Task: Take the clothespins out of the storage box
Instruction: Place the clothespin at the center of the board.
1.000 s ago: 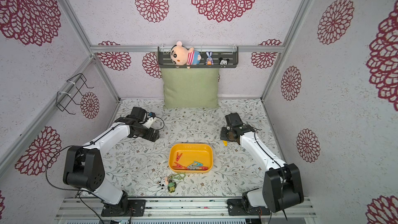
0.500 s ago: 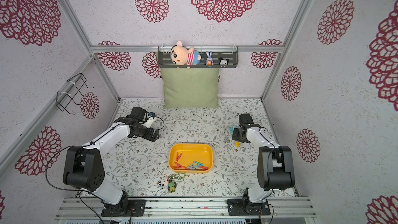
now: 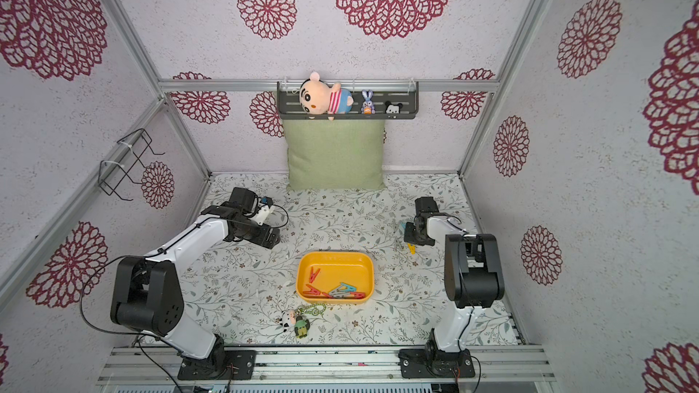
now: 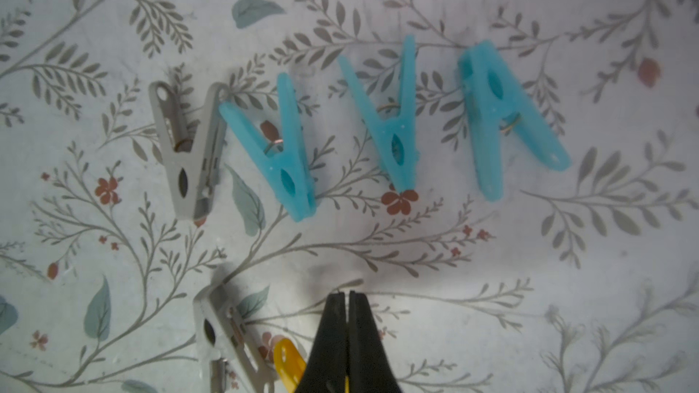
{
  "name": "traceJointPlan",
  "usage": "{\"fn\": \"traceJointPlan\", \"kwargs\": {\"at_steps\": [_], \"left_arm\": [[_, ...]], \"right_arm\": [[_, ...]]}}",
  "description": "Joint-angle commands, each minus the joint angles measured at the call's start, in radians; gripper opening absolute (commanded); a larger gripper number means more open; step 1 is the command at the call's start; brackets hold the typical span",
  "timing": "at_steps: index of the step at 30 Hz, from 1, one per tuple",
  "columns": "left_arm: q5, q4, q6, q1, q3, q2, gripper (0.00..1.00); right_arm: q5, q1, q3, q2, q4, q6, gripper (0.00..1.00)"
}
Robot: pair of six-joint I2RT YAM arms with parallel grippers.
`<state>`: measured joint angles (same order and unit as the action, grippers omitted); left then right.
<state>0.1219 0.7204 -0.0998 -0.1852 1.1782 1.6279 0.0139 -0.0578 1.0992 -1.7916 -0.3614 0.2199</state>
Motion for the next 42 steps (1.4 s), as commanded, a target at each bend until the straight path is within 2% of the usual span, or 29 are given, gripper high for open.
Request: {"fn": "traceJointPlan", "kwargs": {"at_steps": [1, 22, 34, 42], "left_arm": [[0.010, -0.011, 0.006, 0.001, -0.008, -0.023, 0.99], [0.009, -0.009, 0.006, 0.001, -0.009, -0.026, 0.99], [0.009, -0.011, 0.005, 0.001, -0.008, -0.029, 0.99], [0.007, -0.010, 0.005, 0.001, -0.010, -0.033, 0.99]], "right_arm": [[-0.014, -0.002, 0.031, -0.018, 0.004, -0.022, 0.00], [-0.012, -0.032, 0.055, -0.064, 0.007, -0.015, 0.00], [0.032, -0.034, 0.054, -0.054, -0.011, -0.027, 0.00], [0.032, -0.034, 0.070, -0.067, -0.011, -0.025, 0.03]]}}
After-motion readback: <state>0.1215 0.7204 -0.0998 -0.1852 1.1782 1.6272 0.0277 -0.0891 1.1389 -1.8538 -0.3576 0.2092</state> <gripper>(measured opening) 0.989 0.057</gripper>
